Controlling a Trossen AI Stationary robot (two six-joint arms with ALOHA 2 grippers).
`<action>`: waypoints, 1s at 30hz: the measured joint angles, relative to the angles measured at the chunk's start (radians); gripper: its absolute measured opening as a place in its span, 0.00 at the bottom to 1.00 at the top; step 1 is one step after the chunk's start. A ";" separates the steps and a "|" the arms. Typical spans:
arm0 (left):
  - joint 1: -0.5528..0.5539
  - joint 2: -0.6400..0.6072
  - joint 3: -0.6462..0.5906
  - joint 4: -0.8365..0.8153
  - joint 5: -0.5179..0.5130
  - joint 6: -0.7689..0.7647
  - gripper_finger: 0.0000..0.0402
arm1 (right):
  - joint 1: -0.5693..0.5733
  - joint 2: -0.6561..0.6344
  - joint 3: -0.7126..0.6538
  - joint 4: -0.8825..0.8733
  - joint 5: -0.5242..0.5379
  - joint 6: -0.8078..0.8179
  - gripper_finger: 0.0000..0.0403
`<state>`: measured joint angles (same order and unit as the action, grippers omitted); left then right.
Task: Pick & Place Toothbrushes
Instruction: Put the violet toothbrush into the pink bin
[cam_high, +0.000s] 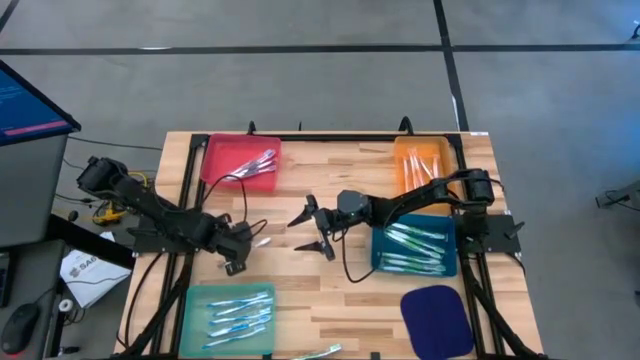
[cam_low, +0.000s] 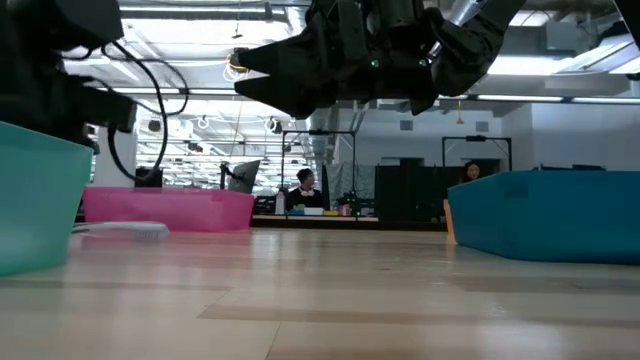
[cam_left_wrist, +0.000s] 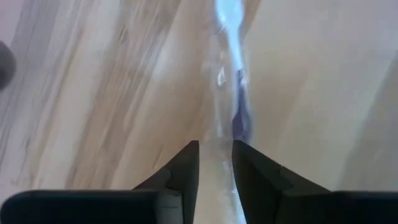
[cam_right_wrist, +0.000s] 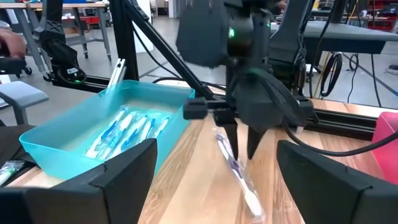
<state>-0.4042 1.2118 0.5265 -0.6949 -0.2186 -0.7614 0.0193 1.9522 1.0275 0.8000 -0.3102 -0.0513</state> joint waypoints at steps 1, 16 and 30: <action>0.000 -0.006 0.005 0.000 0.001 0.008 0.22 | 0.000 0.000 0.000 0.000 0.000 0.000 0.81; 0.031 -0.042 0.035 0.023 0.043 0.053 0.27 | 0.000 0.000 0.000 -0.003 0.003 0.014 0.81; 0.092 0.053 0.034 0.048 0.023 0.031 0.52 | 0.000 0.000 0.000 -0.017 0.003 0.027 0.81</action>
<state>-0.3126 1.2645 0.5610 -0.6466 -0.1958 -0.7303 0.0193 1.9522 1.0271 0.7833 -0.3069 -0.0246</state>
